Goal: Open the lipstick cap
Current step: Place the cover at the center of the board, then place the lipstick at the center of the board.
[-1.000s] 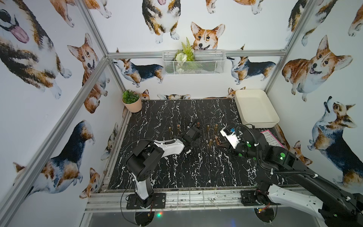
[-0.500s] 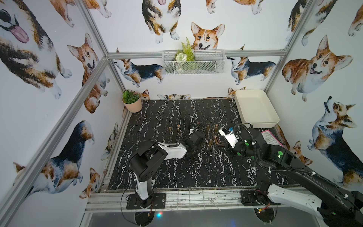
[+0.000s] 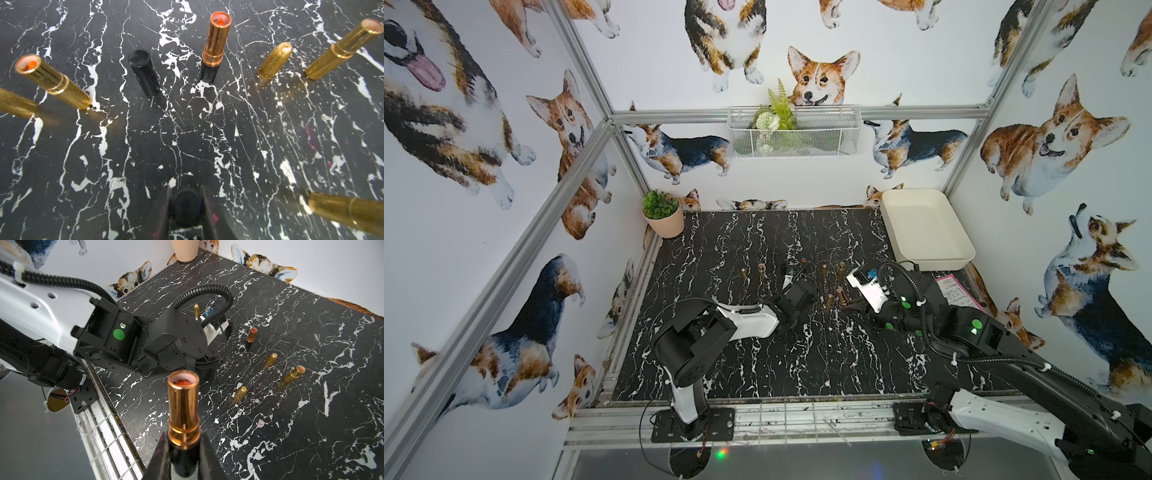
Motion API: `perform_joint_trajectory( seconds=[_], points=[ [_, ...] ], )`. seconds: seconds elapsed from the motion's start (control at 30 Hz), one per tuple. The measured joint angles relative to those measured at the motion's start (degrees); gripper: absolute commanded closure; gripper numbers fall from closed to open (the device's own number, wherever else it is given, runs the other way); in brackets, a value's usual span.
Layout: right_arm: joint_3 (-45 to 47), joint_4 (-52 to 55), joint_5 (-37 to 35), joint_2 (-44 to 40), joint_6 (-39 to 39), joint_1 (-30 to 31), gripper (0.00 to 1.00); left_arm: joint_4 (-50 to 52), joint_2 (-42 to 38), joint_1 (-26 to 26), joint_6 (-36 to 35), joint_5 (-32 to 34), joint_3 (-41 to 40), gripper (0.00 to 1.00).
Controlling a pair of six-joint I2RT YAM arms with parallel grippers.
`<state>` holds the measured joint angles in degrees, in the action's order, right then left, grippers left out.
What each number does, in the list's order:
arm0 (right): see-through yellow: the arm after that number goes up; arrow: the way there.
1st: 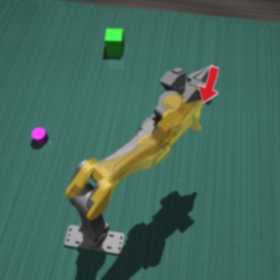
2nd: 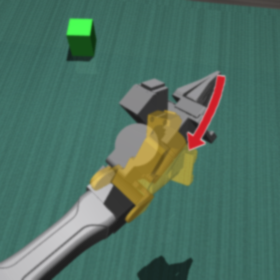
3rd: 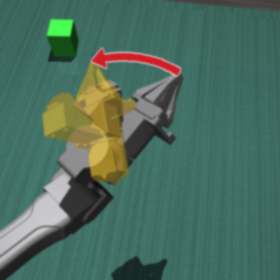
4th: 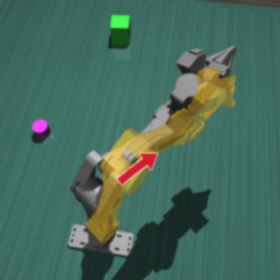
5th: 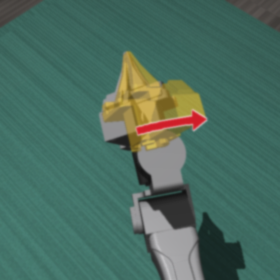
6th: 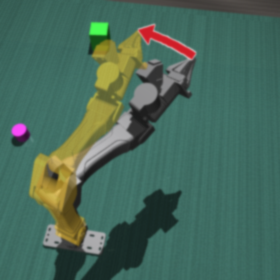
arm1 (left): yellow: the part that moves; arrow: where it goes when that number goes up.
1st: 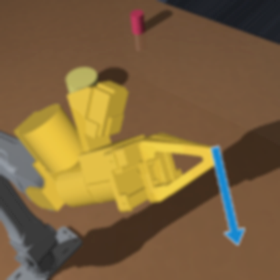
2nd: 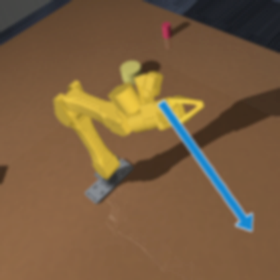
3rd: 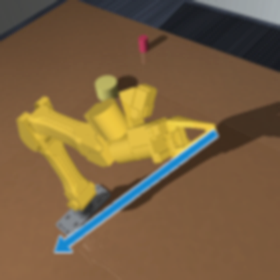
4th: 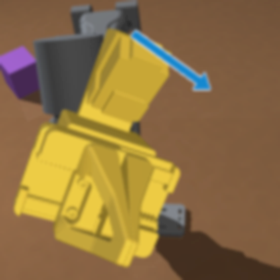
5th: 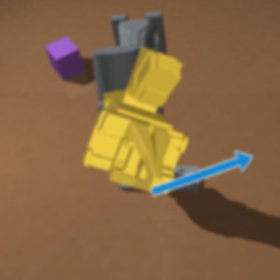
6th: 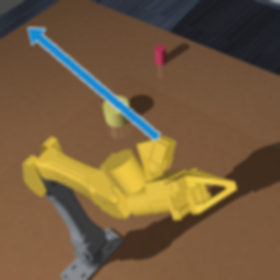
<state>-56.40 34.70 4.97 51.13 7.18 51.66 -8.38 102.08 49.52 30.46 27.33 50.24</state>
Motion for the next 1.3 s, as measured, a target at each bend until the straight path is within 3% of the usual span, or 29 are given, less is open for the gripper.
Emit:
perform_joint_trajectory(
  seconds=[0.2,0.57,0.77,0.93,1.1,1.3],
  points=[
    [0.11,0.0,0.0,0.02,0.0,-0.02,0.91,0.63,-0.85,0.11,0.02,0.55,-0.22,0.48],
    [0.26,0.0,0.0,-0.09,0.02,0.0,0.91,2.84,-1.53,0.15,-0.04,0.76,1.29,0.39],
    [0.79,-0.04,-0.39,-0.85,0.0,0.0,0.91,12.98,-8.66,-1.99,-0.24,-2.12,9.97,0.35],
    [1.49,-0.48,-0.39,-0.59,0.0,0.0,0.91,26.01,-11.69,-5.73,-0.07,-10.23,23.26,0.4],
    [1.66,-1.57,-0.09,1.01,-0.24,0.0,0.91,39.67,-14.25,-10.03,0.33,-24.72,32.17,0.43],
    [1.68,-3.52,1.18,3.67,-0.98,0.0,0.91,48.96,-15.98,-10.78,1.4,-41.77,35.45,0.43]
  ],
)
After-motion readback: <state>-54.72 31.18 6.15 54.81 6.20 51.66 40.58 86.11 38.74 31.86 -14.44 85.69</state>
